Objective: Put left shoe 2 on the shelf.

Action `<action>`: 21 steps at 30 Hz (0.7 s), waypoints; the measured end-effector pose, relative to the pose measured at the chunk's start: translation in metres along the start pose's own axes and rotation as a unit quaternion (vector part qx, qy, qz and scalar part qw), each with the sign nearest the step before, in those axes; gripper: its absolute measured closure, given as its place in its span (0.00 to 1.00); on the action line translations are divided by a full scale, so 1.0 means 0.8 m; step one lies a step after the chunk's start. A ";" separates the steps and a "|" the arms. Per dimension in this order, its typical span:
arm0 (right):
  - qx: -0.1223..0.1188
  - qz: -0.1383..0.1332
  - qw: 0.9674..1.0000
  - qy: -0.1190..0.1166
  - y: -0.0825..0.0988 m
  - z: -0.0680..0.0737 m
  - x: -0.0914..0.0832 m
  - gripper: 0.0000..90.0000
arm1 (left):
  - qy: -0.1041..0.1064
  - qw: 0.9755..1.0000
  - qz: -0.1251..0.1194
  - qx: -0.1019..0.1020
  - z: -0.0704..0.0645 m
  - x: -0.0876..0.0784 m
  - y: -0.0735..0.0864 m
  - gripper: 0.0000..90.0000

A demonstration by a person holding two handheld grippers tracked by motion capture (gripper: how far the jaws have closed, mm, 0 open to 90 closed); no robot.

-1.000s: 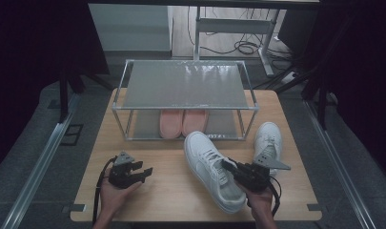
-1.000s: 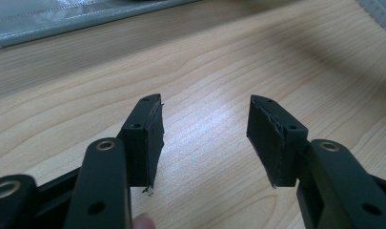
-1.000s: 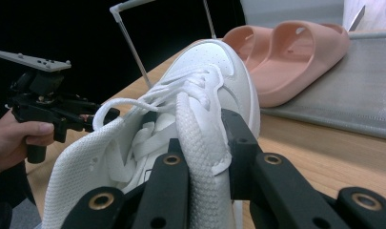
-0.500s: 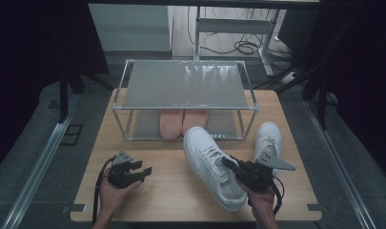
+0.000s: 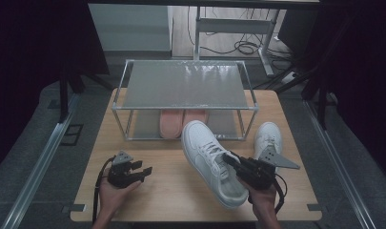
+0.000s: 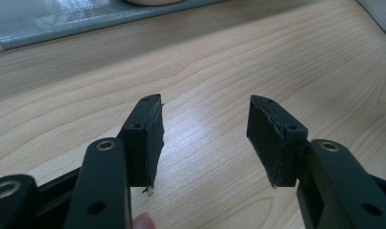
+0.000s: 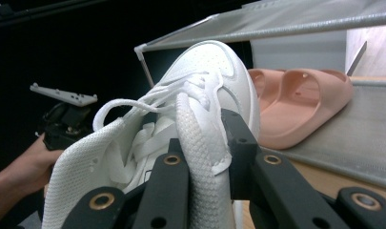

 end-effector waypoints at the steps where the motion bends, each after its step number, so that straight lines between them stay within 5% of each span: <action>1: 0.000 -0.001 1.000 -0.001 -0.003 0.001 0.000 0.91 | 0.000 1.000 0.001 0.001 0.000 0.000 0.000 0.52; 21: -0.015 -0.031 0.999 -0.019 -0.053 0.022 0.011 0.91 | -0.002 1.000 -0.004 0.001 0.000 -0.001 0.000 0.51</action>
Point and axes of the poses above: each handheld gripper's, and its own axes: x roughly forward along the jaws, y roughly out of its underside, z roughly to its left, the point moved 2 cm from there along x, roughly forward along the jaws, and after that the axes turned 13 degrees about x, right-handed, at the moved point
